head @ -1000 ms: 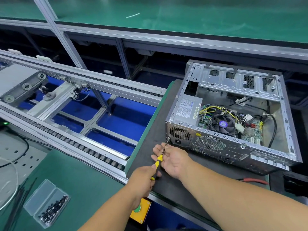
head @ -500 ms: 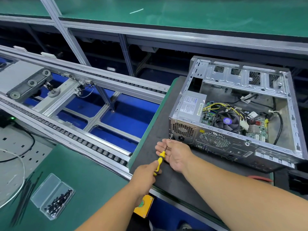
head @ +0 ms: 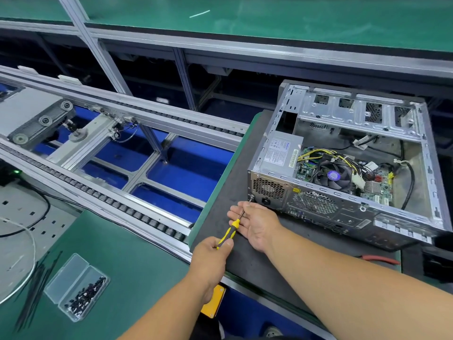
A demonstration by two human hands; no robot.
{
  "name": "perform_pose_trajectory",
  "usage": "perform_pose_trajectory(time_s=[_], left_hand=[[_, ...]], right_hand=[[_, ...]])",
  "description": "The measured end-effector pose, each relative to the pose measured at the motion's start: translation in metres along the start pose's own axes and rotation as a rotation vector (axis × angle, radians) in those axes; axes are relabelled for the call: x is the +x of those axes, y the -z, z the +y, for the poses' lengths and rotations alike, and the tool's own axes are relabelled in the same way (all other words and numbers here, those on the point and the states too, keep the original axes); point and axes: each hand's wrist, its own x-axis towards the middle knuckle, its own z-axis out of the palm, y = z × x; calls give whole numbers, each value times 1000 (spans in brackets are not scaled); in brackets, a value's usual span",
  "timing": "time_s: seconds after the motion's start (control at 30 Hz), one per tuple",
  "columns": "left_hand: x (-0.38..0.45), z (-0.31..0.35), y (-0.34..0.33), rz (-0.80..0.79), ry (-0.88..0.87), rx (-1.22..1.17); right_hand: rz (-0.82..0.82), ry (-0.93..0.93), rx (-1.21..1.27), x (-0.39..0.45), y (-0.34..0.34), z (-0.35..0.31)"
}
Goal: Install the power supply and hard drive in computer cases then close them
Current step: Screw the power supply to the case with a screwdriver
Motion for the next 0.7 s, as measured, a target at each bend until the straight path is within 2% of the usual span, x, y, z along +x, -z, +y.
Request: perform_pose_trajectory(time_s=[0.13, 0.2, 0.33, 0.4, 0.47, 0.53, 0.57, 0.67, 0.7], left_hand=[[-4, 6, 5, -295, 387, -554], [-3, 9, 6, -324, 451, -640], [0, 7, 7, -300, 394, -539], [1, 1, 4, -216, 218, -350], [1, -4, -3, -73, 27, -65], [-3, -3, -9, 5, -60, 98], [-5, -3, -11, -34, -42, 48], [-7, 3, -9, -297, 248, -376], [-7, 2, -8, -331, 286, -446]], right_hand=[[4, 9, 26, 0, 2, 0], [6, 11, 28, 1, 2, 0], [13, 22, 24, 1, -1, 1], [16, 25, 16, 1, -1, 2], [8, 28, 15, 1, 0, 1], [1, 26, 23, 1, 2, 0], [-1, 22, 28, 0, 2, 0], [-13, 3, 43, -2, 4, -2], [-22, -3, 43, -2, 5, -3]])
